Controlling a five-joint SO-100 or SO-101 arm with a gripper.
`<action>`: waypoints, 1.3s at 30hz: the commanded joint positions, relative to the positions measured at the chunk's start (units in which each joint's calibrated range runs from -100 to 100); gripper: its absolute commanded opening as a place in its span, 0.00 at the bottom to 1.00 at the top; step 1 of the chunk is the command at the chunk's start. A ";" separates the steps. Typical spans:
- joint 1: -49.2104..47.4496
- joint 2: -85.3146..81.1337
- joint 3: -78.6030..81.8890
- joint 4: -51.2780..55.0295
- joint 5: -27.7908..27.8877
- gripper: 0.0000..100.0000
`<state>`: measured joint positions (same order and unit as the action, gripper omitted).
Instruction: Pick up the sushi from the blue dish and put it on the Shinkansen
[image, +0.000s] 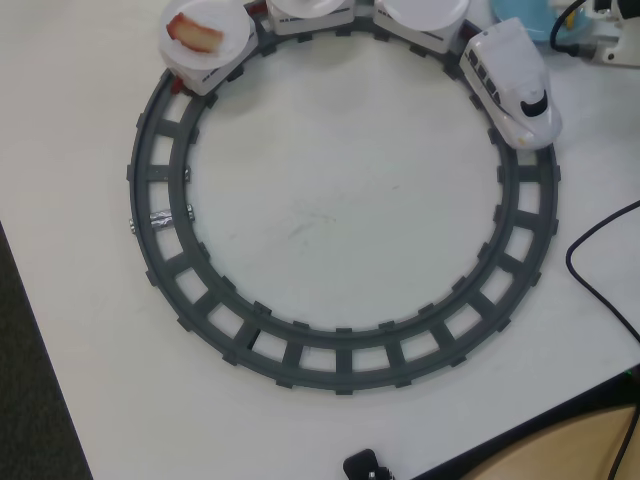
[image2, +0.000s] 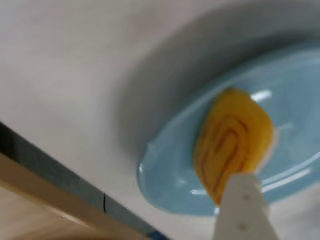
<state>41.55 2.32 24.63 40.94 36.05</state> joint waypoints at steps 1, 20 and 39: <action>2.55 -2.69 0.95 -4.27 1.55 0.23; 3.96 13.09 -3.80 -9.67 3.80 0.08; -1.06 -27.49 22.05 -17.88 16.86 0.02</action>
<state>43.44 -8.97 38.32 23.80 50.33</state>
